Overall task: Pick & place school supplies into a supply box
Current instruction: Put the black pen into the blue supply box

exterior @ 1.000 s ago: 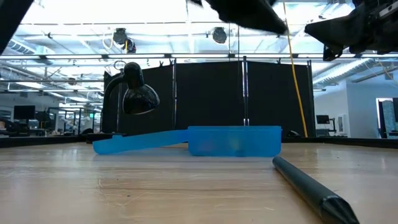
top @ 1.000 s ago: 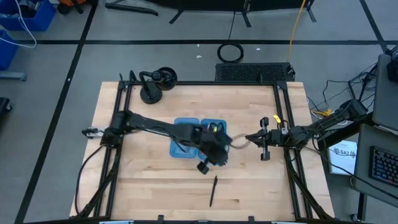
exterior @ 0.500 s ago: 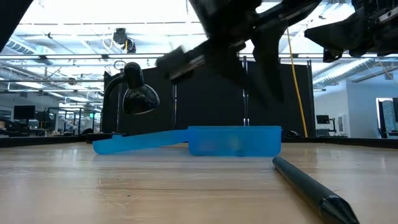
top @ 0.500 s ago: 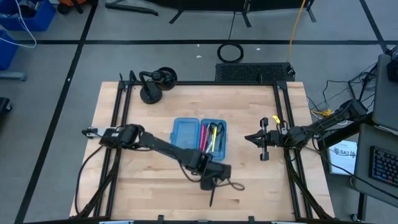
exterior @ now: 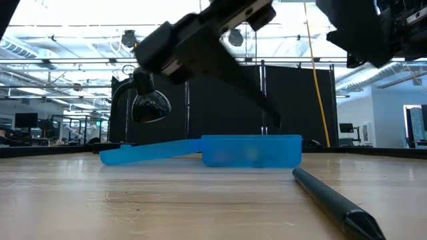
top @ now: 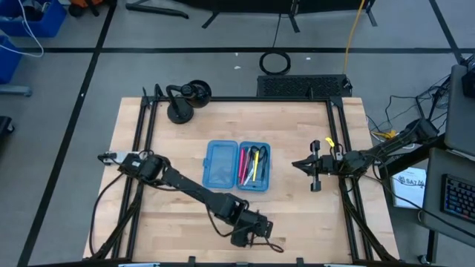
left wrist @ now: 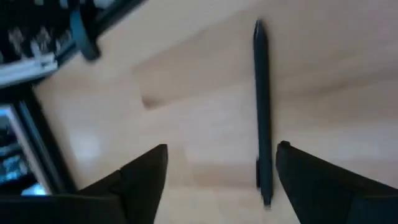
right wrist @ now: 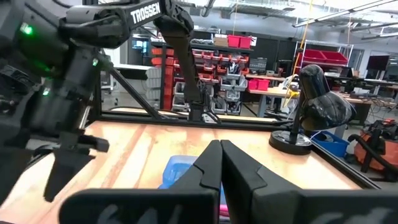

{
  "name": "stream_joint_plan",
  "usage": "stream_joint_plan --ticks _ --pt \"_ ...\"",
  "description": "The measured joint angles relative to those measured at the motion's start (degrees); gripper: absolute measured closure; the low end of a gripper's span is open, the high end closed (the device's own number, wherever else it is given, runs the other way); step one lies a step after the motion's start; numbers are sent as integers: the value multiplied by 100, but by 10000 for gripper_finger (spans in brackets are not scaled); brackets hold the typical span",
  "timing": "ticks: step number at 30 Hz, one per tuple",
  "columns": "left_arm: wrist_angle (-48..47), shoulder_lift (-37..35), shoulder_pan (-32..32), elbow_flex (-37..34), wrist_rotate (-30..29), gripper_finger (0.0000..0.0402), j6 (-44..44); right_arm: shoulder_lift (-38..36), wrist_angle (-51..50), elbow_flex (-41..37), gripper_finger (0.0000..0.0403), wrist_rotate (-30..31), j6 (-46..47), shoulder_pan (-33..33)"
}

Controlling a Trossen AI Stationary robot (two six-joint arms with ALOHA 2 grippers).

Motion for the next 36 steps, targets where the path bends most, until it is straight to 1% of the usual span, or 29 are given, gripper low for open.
stream_joint_plan --ticks 2,5,7,13,19,25,29,36 --pt "-50 54 -9 0 94 97 -8 2 -2 0 403 0 16 0" --pt "-141 193 0 0 241 100 -35 -1 -43 0 403 0 99 0" --pt "-293 277 2 -2 242 110 -23 21 -33 0 403 2 162 0" --pt "-350 456 65 6 252 151 100 117 -46 0 403 -2 173 -1" --pt "-425 463 243 9 716 183 75 274 -53 0 403 -2 370 0" --pt "-490 465 316 9 724 205 197 409 -78 0 403 -2 598 0" --pt "-441 465 336 6 703 210 347 480 -79 0 403 -2 712 0" --pt "165 492 358 -4 544 211 543 507 -66 0 403 0 879 -2"
